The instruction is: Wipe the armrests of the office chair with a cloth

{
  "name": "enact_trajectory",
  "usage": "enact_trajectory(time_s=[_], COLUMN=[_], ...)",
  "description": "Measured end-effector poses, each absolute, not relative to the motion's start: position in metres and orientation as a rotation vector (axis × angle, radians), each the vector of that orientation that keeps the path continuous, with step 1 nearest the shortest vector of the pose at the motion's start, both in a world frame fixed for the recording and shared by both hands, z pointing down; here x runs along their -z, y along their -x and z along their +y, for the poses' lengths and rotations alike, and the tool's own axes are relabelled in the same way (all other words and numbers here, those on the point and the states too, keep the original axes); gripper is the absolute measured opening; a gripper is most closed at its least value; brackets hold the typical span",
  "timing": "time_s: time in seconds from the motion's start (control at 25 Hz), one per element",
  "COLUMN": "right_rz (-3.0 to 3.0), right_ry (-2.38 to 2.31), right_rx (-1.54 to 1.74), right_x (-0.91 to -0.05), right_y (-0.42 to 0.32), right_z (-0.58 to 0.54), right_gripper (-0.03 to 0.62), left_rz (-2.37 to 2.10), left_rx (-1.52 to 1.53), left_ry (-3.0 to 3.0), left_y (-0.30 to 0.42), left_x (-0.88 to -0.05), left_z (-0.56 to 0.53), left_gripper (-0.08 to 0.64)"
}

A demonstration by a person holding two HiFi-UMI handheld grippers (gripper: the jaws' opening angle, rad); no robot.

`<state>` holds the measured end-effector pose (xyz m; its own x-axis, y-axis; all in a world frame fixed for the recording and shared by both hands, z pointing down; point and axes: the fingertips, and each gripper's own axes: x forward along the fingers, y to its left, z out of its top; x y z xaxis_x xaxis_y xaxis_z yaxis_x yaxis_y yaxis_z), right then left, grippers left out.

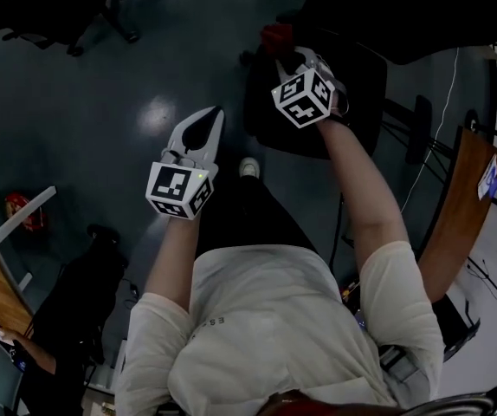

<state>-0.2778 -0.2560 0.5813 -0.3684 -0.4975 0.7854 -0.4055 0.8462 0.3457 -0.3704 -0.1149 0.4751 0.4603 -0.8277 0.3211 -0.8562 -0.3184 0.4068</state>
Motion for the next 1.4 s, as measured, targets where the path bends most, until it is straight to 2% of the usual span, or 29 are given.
enact_trajectory(time_s=[0.28, 0.96, 1.4], right_rz=[-1.946, -2.088, -2.181], right_ry=[-0.520, -0.416, -0.295], right_rx=[0.146, -0.065, -0.412], right_x=[-0.606, -0.602, -0.587], right_y=[0.291, 0.294, 0.281], right_z=[-0.255, -0.118, -0.056], right_gripper=[0.049, 0.049, 0.049], left_rz=[-1.389, -1.380, -1.372], left_rx=[-0.082, -0.087, -0.141], left_ry=[-2.147, -2.141, -2.115], left_y=[0.373, 0.362, 0.348], left_x=[-0.494, -0.499, -0.519], left_z=[-0.108, -0.089, -0.087], left_gripper=[0.017, 0.017, 0.017])
